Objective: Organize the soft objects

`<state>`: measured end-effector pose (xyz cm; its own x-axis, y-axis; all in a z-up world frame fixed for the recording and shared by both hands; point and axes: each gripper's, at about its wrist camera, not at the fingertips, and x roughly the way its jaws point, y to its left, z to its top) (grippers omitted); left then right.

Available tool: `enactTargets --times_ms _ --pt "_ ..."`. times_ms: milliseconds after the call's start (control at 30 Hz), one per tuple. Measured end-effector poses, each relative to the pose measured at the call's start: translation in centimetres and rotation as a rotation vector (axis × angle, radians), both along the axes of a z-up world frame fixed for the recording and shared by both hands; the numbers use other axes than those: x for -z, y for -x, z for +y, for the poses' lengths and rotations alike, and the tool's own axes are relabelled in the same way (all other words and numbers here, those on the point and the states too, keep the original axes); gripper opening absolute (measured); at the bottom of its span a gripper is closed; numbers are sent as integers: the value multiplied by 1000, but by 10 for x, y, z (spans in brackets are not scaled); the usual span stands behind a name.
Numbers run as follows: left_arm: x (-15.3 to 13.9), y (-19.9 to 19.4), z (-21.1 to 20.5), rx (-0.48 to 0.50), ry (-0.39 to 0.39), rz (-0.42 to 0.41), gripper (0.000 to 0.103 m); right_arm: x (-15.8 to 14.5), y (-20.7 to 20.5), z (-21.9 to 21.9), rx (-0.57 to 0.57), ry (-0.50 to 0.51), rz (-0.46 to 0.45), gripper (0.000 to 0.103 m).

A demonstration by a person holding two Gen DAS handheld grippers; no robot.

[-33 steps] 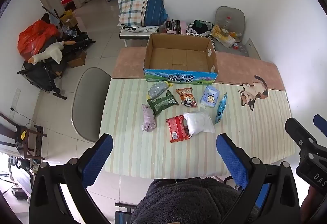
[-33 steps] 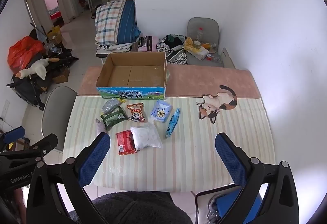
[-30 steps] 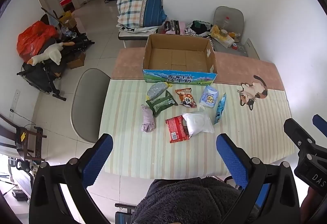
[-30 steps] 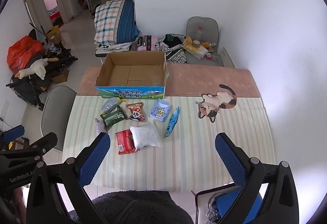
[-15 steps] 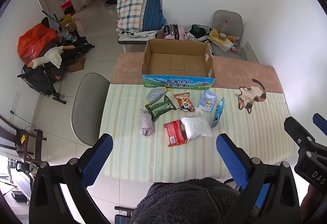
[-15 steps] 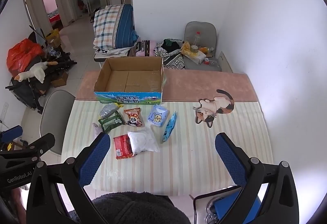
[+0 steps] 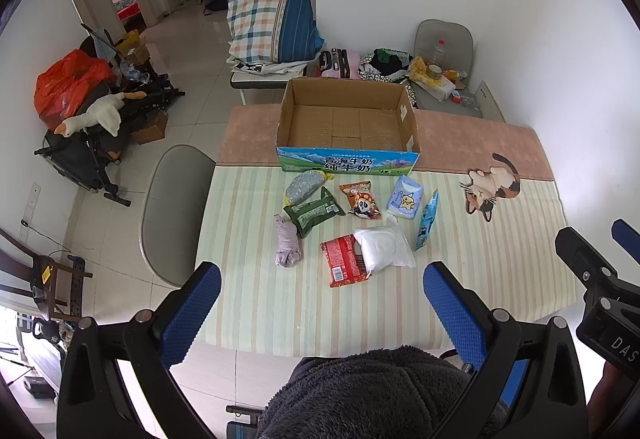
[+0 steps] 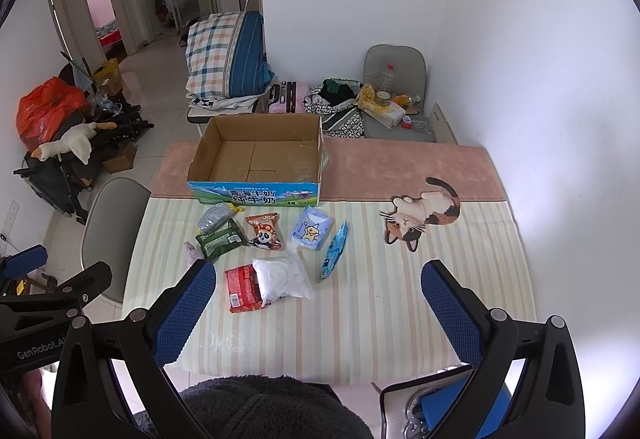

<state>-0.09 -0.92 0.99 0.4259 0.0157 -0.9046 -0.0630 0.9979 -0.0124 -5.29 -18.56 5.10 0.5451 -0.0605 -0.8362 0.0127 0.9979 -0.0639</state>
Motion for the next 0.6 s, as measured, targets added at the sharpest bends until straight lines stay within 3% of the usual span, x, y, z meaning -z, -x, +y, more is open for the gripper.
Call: enactTargets --times_ms 600 --pt "-2 4 2 0 6 -10 103 -7 2 -1 -6 1 -20 103"
